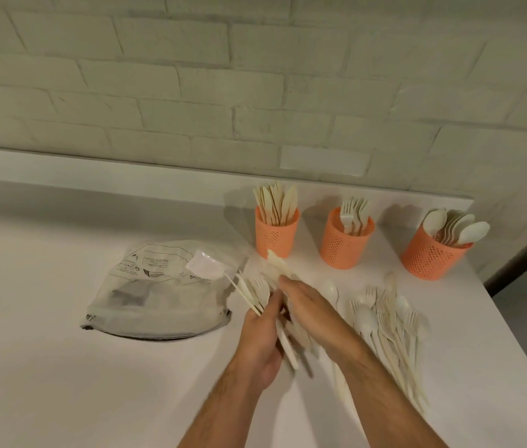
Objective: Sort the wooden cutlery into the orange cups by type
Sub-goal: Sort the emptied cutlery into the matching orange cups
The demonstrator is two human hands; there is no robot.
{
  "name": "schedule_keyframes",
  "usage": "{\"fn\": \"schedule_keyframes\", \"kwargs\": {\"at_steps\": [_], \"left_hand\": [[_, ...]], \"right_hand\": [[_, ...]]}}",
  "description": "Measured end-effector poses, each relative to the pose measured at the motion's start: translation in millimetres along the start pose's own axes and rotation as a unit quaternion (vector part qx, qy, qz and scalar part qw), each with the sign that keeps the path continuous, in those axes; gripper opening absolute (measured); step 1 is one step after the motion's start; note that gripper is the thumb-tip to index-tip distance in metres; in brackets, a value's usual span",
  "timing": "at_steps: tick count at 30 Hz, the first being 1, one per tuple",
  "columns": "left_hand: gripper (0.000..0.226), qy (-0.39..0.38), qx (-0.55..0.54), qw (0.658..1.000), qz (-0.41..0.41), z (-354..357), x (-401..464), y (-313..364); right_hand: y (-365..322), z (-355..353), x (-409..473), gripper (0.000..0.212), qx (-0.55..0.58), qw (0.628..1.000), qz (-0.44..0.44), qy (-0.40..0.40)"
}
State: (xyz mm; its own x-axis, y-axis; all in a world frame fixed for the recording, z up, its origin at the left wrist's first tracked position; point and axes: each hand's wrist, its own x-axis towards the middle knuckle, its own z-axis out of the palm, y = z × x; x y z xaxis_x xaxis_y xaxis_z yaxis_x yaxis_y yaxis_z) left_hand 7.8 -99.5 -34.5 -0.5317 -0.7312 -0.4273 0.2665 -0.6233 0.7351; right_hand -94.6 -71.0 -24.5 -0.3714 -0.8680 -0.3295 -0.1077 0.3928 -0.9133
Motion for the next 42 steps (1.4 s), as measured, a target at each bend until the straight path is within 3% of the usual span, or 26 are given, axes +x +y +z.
{"fn": "schedule_keyframes", "kwargs": {"at_steps": [4,10,16,23,27,31,35,42], "left_hand": [[0.031,0.009,-0.053,0.998,-0.019,-0.4,-1.0,-2.1],[0.029,0.019,-0.039,0.999,0.025,10.0,-2.9,-2.6],[0.025,0.018,-0.043,0.999,0.012,7.9,-2.9,3.8],[0.032,-0.013,-0.072,0.997,-0.027,-0.2,-3.8,7.2],[0.024,-0.016,-0.044,0.999,-0.007,0.7,-7.3,9.1],[0.023,0.012,-0.014,0.999,0.026,2.5,-8.5,8.2],[0.023,0.032,-0.008,0.999,0.036,-1.8,-5.7,10.0],[0.025,0.027,0.01,0.999,0.035,-7.8,-5.9,12.7]], "right_hand": [[4.1,1.4,-6.7,0.036,-0.046,0.998,-0.023,0.028],[9.5,-2.0,-13.6,0.033,-0.077,0.991,-0.07,0.087],[4.0,-3.2,-25.0,0.034,0.025,0.996,-0.072,0.043],[9.7,-13.4,-22.6,0.03,0.098,0.992,-0.036,0.065],[10.0,-18.2,-21.0,0.019,0.066,0.997,-0.038,0.032],[11.2,-13.0,-22.7,0.025,-0.005,0.995,-0.081,0.052],[9.3,-14.4,-23.0,0.021,0.035,0.996,-0.076,0.003],[8.1,-20.2,-18.0,0.017,0.104,0.994,-0.036,-0.004]]}}
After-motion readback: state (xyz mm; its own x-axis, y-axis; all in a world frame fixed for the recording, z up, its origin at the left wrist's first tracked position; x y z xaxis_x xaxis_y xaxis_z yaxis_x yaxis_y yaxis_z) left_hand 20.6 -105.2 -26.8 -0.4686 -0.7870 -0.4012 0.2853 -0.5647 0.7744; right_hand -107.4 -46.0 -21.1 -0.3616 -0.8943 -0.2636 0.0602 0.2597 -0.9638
